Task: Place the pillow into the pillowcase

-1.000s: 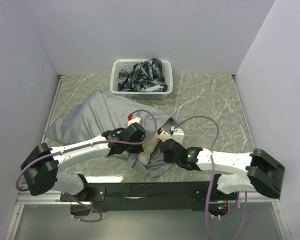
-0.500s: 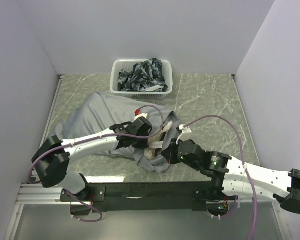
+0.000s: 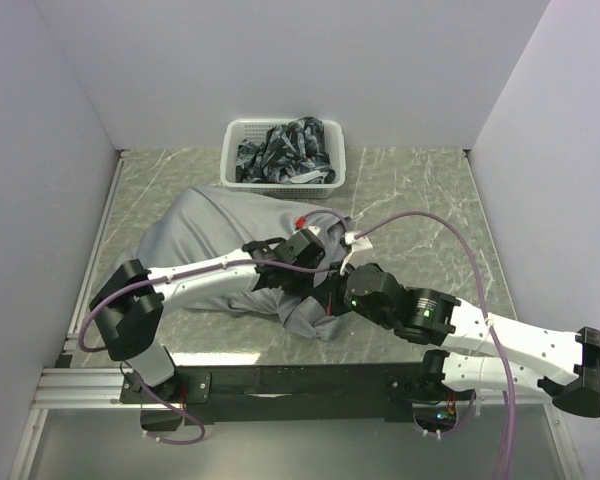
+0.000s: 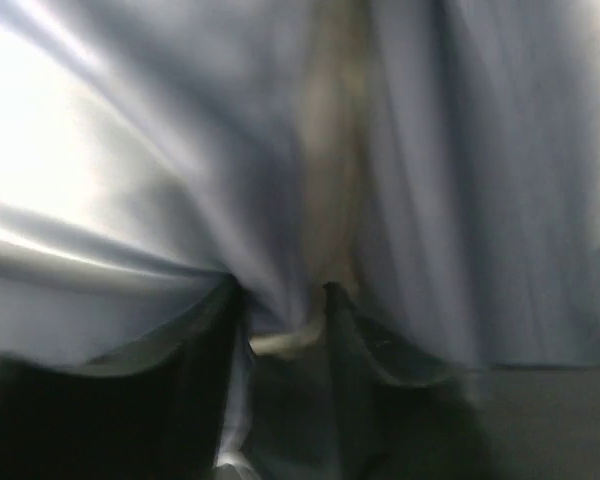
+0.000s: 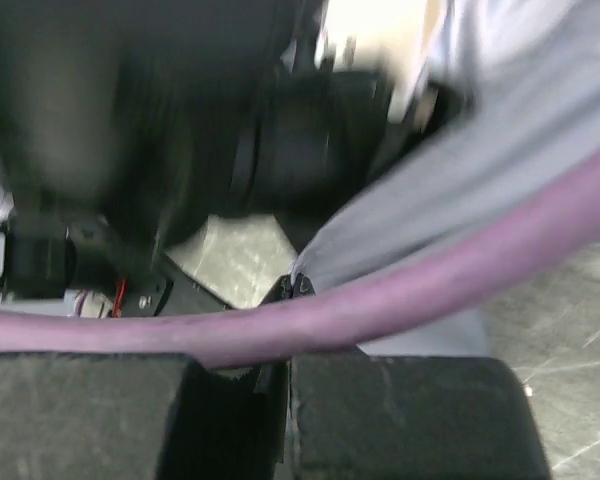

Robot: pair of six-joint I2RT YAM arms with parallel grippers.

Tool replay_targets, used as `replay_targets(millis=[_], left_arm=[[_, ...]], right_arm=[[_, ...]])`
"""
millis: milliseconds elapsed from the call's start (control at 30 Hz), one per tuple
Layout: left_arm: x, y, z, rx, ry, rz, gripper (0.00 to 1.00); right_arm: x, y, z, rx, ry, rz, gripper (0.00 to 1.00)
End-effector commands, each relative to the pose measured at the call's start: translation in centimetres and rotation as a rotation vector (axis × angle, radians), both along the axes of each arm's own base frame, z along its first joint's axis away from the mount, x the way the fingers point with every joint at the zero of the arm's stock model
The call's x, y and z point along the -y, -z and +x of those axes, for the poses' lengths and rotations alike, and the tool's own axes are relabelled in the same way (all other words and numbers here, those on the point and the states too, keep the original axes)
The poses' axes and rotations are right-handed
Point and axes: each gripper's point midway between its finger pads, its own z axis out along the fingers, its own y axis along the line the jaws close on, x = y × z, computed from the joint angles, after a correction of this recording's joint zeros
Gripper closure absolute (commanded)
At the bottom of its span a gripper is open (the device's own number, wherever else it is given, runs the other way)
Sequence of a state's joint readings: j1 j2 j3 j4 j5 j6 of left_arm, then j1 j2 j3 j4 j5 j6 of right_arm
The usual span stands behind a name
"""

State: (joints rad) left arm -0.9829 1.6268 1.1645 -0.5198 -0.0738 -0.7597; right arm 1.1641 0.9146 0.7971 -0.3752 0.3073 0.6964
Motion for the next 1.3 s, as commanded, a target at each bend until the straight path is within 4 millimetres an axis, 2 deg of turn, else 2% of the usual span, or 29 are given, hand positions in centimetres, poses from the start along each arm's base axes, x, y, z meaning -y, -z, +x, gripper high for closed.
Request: replay_targets(millis=[0, 33, 67, 200, 367, 467, 500, 567, 600, 767, 867, 1000, 1100, 1133, 1233, 1267], left_arm=[[2.4, -3.1, -3.2, -0.018, 0.06, -0.168, 0.44], [2.1, -3.7, -3.3, -0.01, 0.05, -0.18, 0.32], [1.1, -5.1, -3.3, 0.019, 0.029, -0.191, 0.27], [-1.5, -7.2, -3.9, 0.05, -0.027, -0.207, 0.21], [-3.2, -9.0, -4.7, 0.065, -0.038, -0.216, 0.21], [-4.4, -9.6, -5.1, 0.071, -0.041, -0.2, 0.24], [-5.1, -9.3, -5.2, 0.072, -0.047, -0.177, 0.26], [-5.6, -9.5, -5.5, 0.077, -0.043, -0.175, 0.27], [-5.7, -9.2, -5.8, 0.074, -0.022, -0.163, 0.26], [-6.2, -8.5, -5.4, 0.089, -0.027, -0.119, 0.15], [-6.1, -9.0, -4.4, 0.124, -0.061, -0.125, 0.12], [-5.8, -10.6, -3.1, 0.178, -0.103, -0.15, 0.12], [-4.4, -12.3, -2.8, 0.199, -0.073, -0.228, 0.17], [-4.4, -12.2, -2.7, 0.204, -0.071, -0.217, 0.2], [-4.6, -11.0, -1.8, 0.215, -0.068, -0.121, 0.27], [-4.5, -9.8, -1.4, 0.207, -0.058, -0.071, 0.28]], right_arm=[[0.5, -1.6, 1.9, 0.032, 0.089, -0.004, 1.0], [0.8, -1.4, 2.3, 0.027, 0.107, 0.0, 1.0], [0.9, -1.1, 2.3, 0.021, 0.115, 0.005, 1.0], [1.7, 0.5, 2.4, -0.01, 0.151, 0.005, 1.0], [1.4, 2.7, 2.5, -0.053, 0.146, -0.012, 1.0], [1.0, 3.4, 2.1, -0.073, 0.121, -0.007, 1.0], [1.1, 4.4, 1.8, -0.085, 0.113, -0.015, 1.0], [0.8, 4.2, 1.2, -0.09, 0.079, 0.025, 1.0], [0.8, 4.6, 0.8, -0.092, 0.058, 0.024, 1.0], [0.7, 3.8, -0.3, -0.095, 0.01, 0.094, 1.0], [0.7, 3.6, -0.8, -0.103, -0.002, 0.11, 1.0], [1.2, 4.9, -1.5, -0.135, 0.001, 0.107, 1.0], [1.6, 6.7, -1.8, -0.169, 0.018, 0.074, 1.0], [1.7, 7.1, -1.7, -0.172, 0.026, 0.072, 1.0], [2.3, 8.5, -1.9, -0.199, 0.056, 0.065, 1.0], [2.5, 8.9, -1.9, -0.208, 0.069, 0.061, 1.0]])
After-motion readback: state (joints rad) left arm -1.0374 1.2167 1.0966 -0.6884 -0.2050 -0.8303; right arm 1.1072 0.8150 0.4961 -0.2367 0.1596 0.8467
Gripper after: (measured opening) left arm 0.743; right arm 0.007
